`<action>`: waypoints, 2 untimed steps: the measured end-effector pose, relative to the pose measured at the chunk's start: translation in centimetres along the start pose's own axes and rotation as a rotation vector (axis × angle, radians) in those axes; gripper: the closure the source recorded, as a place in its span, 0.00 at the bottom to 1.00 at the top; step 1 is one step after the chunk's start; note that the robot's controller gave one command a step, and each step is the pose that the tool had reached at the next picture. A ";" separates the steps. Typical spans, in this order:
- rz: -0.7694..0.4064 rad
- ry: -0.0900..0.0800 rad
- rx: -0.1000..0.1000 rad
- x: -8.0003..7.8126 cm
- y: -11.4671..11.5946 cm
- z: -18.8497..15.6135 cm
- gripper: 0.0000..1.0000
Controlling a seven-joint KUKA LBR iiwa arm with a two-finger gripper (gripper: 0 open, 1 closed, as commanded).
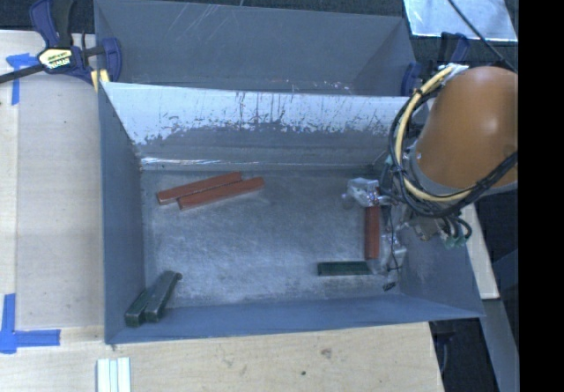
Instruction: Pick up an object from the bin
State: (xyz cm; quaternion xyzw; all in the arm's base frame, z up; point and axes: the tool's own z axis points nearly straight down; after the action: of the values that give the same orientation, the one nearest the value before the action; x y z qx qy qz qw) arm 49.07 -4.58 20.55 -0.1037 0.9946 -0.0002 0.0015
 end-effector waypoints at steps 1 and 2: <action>0.011 -0.009 0.002 0.1 -1.6 4.4 0.00; 0.032 0.000 -0.004 -0.3 -0.2 14.5 0.00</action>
Offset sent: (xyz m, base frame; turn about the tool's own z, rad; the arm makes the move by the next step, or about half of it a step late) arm 0.0006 0.0062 -0.1355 -0.0349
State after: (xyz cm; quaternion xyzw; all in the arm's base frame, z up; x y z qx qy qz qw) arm 49.47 -4.76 6.04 -0.0877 0.9961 0.0017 0.0013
